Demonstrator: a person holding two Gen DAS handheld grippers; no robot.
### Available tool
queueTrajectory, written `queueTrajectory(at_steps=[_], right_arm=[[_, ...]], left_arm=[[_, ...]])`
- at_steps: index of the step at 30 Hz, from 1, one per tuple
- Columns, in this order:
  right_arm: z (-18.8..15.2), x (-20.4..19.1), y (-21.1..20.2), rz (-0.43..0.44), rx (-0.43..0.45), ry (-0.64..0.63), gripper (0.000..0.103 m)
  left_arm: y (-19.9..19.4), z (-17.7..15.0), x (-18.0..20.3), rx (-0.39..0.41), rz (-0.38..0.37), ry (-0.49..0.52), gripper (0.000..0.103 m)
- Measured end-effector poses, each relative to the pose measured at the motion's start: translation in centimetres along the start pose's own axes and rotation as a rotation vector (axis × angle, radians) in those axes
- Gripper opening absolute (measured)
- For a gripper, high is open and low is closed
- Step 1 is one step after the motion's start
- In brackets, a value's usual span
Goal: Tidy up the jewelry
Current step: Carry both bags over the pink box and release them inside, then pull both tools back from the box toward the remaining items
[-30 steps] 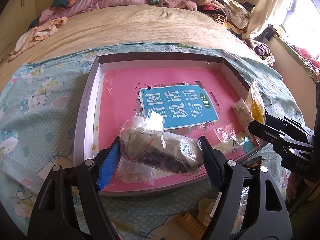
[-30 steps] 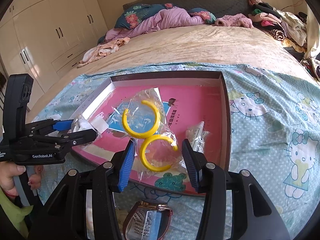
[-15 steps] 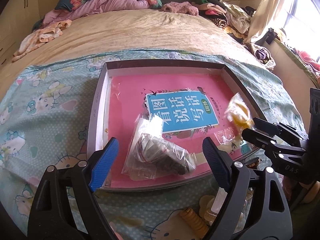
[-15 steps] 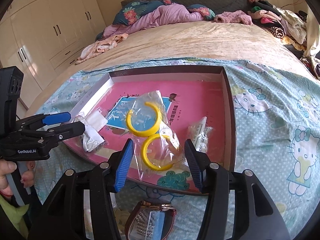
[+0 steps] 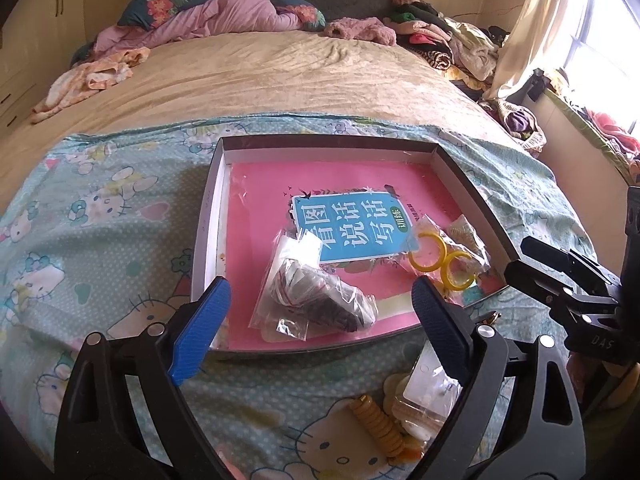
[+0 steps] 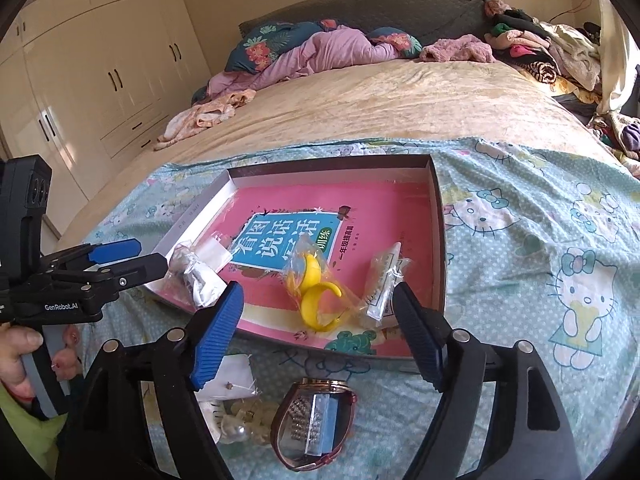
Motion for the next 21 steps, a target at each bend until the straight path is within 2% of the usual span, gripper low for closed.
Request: queueTrajectory(at_steps=[4,21], right_arm=[[0.2,-0.4,-1.7,0.001,0.036,-0.004,0.085],[0.2,-2.8,-7.0,-0.01,0.123,-0.048,0.087]], left_arm=[[-1.1,0.0,0.1,0.021,-0.006,-0.007,0.092],[-5.6,-1.1,0.2,0.102,-0.01,-0.014,0.093]])
Point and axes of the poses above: each gripper's, at about its wrist camera, not at the fingertips, and y roughly the way its jaws point, x to its right, z to its top, the point moved 7 cm from there along y, roughly the way its jaws point, and after that the axes turned 7 degrees about -x, right-handed, at the moved point
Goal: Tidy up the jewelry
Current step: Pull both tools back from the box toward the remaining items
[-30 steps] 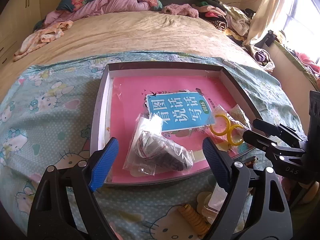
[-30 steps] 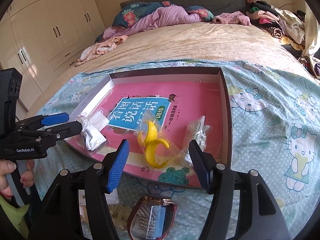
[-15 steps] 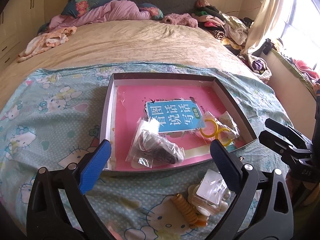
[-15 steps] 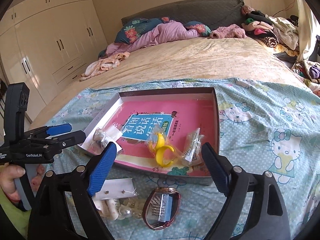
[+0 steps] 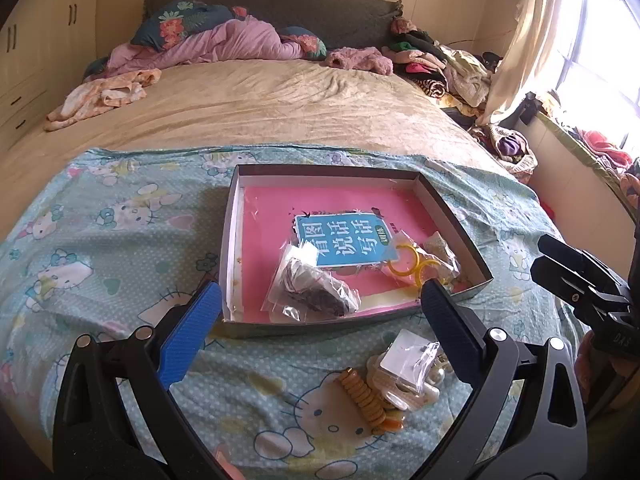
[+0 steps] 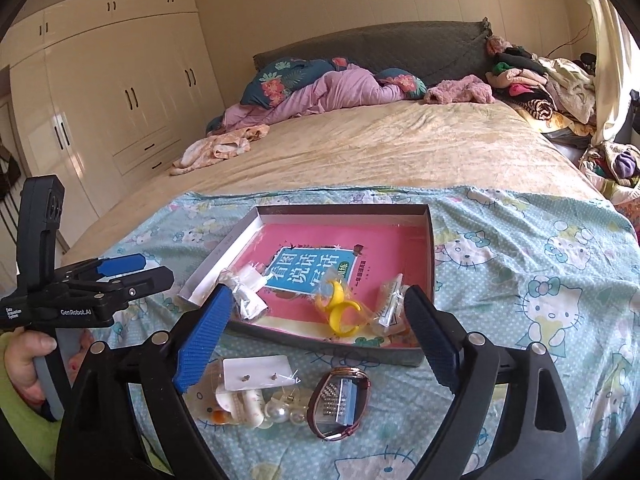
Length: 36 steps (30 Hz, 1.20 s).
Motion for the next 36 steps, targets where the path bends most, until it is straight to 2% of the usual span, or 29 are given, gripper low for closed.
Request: queueTrajectory(at_steps=[18,36], right_arm=[[-1.7,-1.2,-3.3,-0.021,0.013,-0.026,0.087],[-5.2,-0.3,-3.6,-0.019,-0.046,-0.006,0.087]], left_arm=[[-2.8,-2.6,1.0,0.03,-0.007,0.038,0.093],[-2.0,-6.3,3.3,-0.024,0.01,0.118,0.093]])
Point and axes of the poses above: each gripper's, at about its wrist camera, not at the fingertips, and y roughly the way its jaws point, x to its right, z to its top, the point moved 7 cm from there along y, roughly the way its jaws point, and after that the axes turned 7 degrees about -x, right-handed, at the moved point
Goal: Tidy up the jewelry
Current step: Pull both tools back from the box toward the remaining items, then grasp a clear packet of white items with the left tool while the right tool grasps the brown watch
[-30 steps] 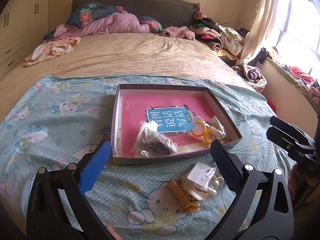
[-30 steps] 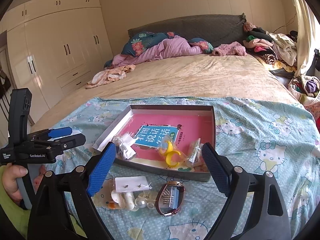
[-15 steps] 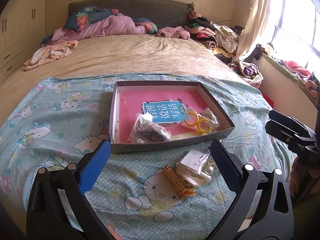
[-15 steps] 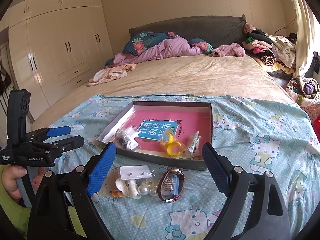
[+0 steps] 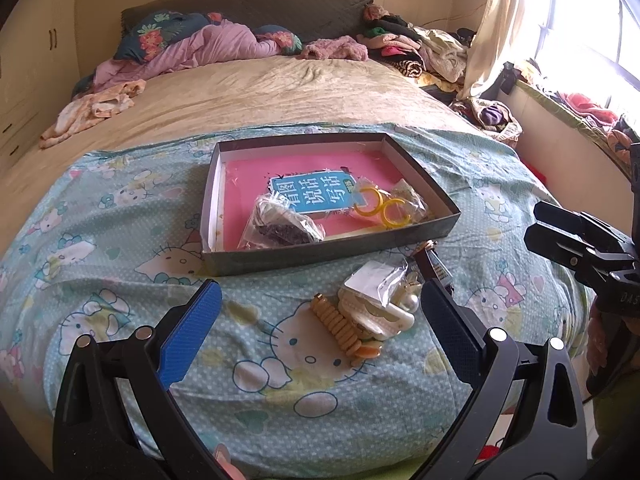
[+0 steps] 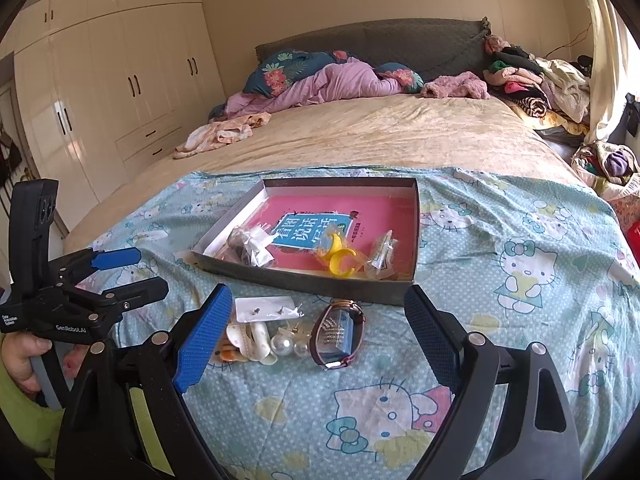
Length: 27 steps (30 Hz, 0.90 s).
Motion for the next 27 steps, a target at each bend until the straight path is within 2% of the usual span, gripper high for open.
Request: queueTrajectory(at_steps=[9,16,23,27], right_arm=[[-1.7,1.6,0.6,0.006,-0.035,0.03,0.087],[-2.9,3.0,1.8,0.009,-0.082,0.053,0.087],[-3.8,4.2,3.6,0.033,-0.126,0.082,0.087],[-4.1,4.7,4.8,0.049,-0.145,0.102,0.087]], left_arm=[[2.2,-1.2,1.9,-0.062,-0.014,0.052,0.093],[4.4,-1.1,3.1,-0.112,-0.084,0.058,0.093],[7.1,-0.5,3.4,-0.166,-0.111,0.077,0.093],[8.3,-0.3,3.7,-0.194,-0.177,0.057,0.093]])
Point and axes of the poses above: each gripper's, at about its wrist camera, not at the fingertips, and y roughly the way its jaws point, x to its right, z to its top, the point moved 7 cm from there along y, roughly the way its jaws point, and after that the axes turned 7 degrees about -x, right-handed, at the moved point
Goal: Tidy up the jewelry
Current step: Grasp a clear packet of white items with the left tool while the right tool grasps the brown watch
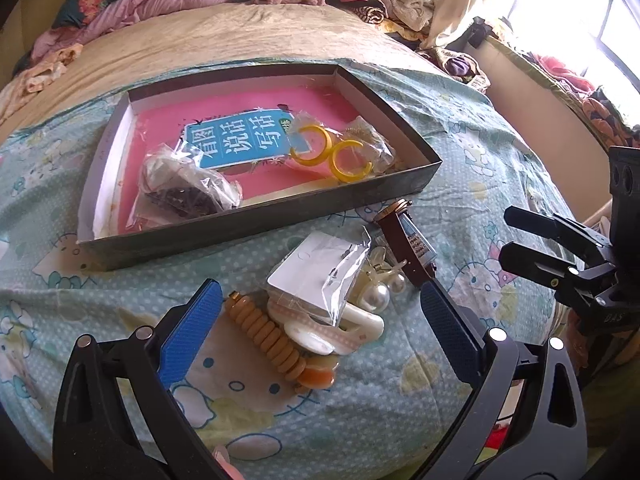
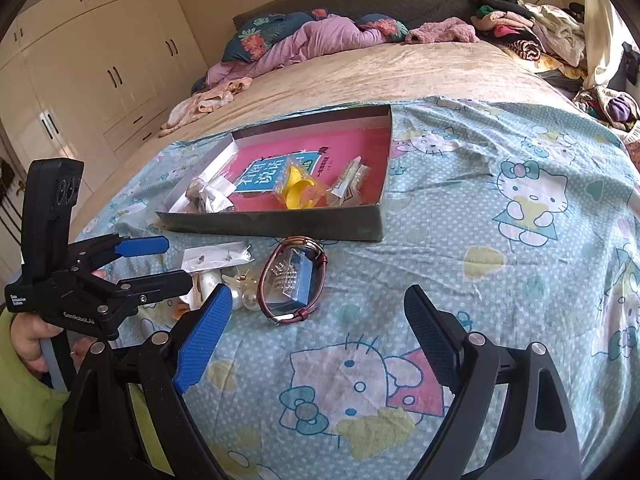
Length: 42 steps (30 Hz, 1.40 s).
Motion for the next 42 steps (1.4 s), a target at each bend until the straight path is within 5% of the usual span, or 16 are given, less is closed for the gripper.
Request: queueTrajectory(at_steps=[14,19,21,24,29,32,42], right_arm=[[1.4,0.9,3.2,0.045,-0.061,0.048,0.087],[1.8,0.6,4.5,0.086,-0.092,0.071,0.087],[2.0,0.4,5.2,0.112,-0.106,0.084,0.086],[2.2,0.0,6.4,0.142,-0.137,0.106,0.082],[2.8,-0.6,8.1,0.154,-0.156,0.103,0.072],[3.1,-0.8,8.8,0.163,-0.168,0.096,0.047],[3.2,-0.9,6.9,0.14,-0.104,0.077,0.043]], left_arm=[[3.3,1.0,-0.1,-0.061,-0.089,-0.009,0.074],[2.9,1.2,0.2,-0.044,-0.139,-0.014,0.048],[2.5,1.3,0.2,-0.028,-0.15,-0.015,0.028],[2.1,1.3,0.2,-0.023,-0.14,0.002,0.019],[2.0,1.0,0.0,-0.022,-0.122,0.027,0.019],[2.2,1.0,-0.4,-0.024,-0.132,0.015,0.02],[2.0,1.4,-1.3,-0.023,-0.163,-0.027,0.035]])
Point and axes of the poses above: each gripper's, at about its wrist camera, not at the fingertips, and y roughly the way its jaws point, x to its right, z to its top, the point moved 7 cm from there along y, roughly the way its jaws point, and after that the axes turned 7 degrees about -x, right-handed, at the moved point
